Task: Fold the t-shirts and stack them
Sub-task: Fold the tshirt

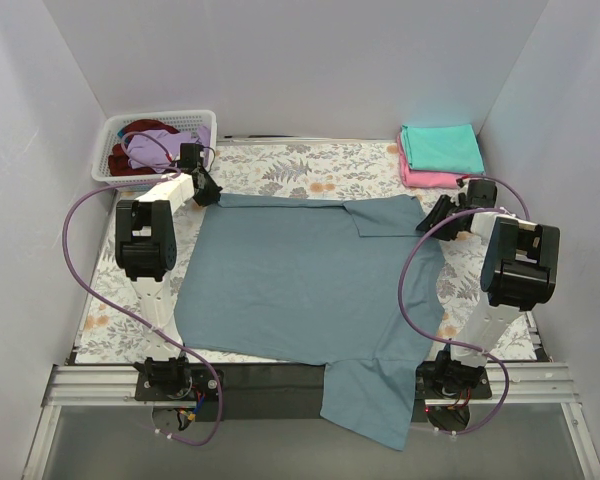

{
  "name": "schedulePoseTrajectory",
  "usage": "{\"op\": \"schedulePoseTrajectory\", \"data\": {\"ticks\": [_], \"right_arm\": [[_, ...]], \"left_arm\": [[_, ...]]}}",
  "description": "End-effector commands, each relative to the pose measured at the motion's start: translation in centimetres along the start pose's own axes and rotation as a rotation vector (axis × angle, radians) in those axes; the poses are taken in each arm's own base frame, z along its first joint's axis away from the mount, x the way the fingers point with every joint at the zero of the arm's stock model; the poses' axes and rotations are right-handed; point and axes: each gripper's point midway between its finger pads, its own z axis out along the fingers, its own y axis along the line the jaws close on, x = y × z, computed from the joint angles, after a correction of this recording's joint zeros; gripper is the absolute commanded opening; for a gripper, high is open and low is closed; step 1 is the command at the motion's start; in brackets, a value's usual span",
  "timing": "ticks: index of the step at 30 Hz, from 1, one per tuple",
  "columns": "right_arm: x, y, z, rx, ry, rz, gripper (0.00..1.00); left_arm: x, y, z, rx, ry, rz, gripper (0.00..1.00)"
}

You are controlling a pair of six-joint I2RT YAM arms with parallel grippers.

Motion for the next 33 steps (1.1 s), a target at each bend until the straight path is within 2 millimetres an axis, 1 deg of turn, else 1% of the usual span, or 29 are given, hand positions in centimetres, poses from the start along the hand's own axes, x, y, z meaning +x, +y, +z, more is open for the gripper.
{"op": "schedulePoseTrajectory", "data": {"ticks": [1, 4, 6, 7, 9, 10, 13, 14, 16, 17, 19, 20, 21, 22, 23, 25, 26, 27, 28, 29, 33], "right_arm": [[-0.2, -0.6, 0.0, 0.021, -0.018, -0.001, 0.41], [0.1, -0.7, 0.3, 0.018, -0.008, -0.002, 0.40], [0.0, -0.5, 0.2, 0.005, -0.010, -0.004, 0.35], [0.0, -0.4, 0.2, 0.000, -0.011, -0.006, 0.29], [-0.3, 0.1, -0.2, -0.016, -0.019, -0.012, 0.22], [-0.6, 0.3, -0.4, -0.020, -0.026, -0.016, 0.15], [-1.6, 1.3, -1.5, -0.035, -0.064, -0.033, 0.02], [-2.1, 1.9, -2.3, -0.042, -0.084, -0.041, 0.01], [-2.7, 2.6, -3.1, -0.054, -0.105, -0.045, 0.01], [-3.2, 3.2, -4.1, -0.063, -0.127, -0.053, 0.01], [-3.6, 3.9, -5.1, -0.069, -0.148, -0.052, 0.01], [-3.9, 4.5, -6.2, -0.075, -0.169, -0.059, 0.01], [-4.0, 4.7, -6.7, -0.073, -0.180, -0.061, 0.01], [-4.2, 5.4, -7.8, -0.079, -0.199, -0.067, 0.01], [-4.2, 5.6, -8.4, -0.079, -0.206, -0.070, 0.01], [-4.3, 6.5, -10.5, -0.076, -0.243, -0.085, 0.01], [-4.1, 6.8, -11.6, -0.076, -0.256, -0.091, 0.01], [-3.8, 6.9, -12.1, -0.071, -0.254, -0.085, 0.01], [-3.7, 7.5, -13.1, -0.080, -0.276, -0.095, 0.01], [-3.6, 7.7, -13.6, -0.083, -0.281, -0.093, 0.01], [-2.1, 9.1, -17.2, -0.109, -0.330, -0.114, 0.01]], "left_arm": [[-0.4, -0.2, -0.5, 0.016, -0.011, -0.005, 0.00], [-0.4, -0.3, -0.4, 0.019, -0.007, -0.005, 0.00], [-0.2, -0.2, -0.5, 0.016, -0.003, -0.005, 0.00], [-0.5, -0.2, -0.5, 0.019, -0.008, -0.005, 0.00], [-0.4, -0.3, -0.6, 0.020, -0.008, -0.002, 0.00], [-0.6, -0.4, -0.7, 0.023, -0.011, -0.002, 0.00], [-0.9, -0.7, -1.2, 0.031, -0.020, -0.001, 0.00], [-1.1, -0.8, -1.3, 0.035, -0.025, 0.002, 0.00], [-1.6, -1.1, -2.0, 0.043, -0.036, 0.001, 0.00], [-1.7, -1.2, -2.1, 0.045, -0.039, 0.003, 0.00], [-2.1, -1.4, -2.8, 0.049, -0.047, 0.004, 0.00], [-2.1, -1.4, -2.9, 0.049, -0.047, 0.005, 0.00], [-2.3, -1.4, -3.2, 0.050, -0.050, 0.006, 0.00], [-2.2, -1.4, -3.5, 0.051, -0.049, 0.008, 0.00], [-2.2, -1.4, -3.7, 0.049, -0.047, 0.009, 0.00], [-2.4, -1.5, -4.7, 0.059, -0.057, 0.011, 0.00], [-2.1, -1.3, -4.9, 0.053, -0.050, 0.013, 0.00], [-2.1, -1.3, -5.3, 0.055, -0.054, 0.013, 0.00], [-2.0, -1.2, -5.5, 0.053, -0.050, 0.011, 0.00], [-1.9, -1.1, -6.0, 0.057, -0.049, 0.013, 0.00], [-1.5, -0.9, -7.7, 0.067, -0.046, 0.026, 0.00]]}}
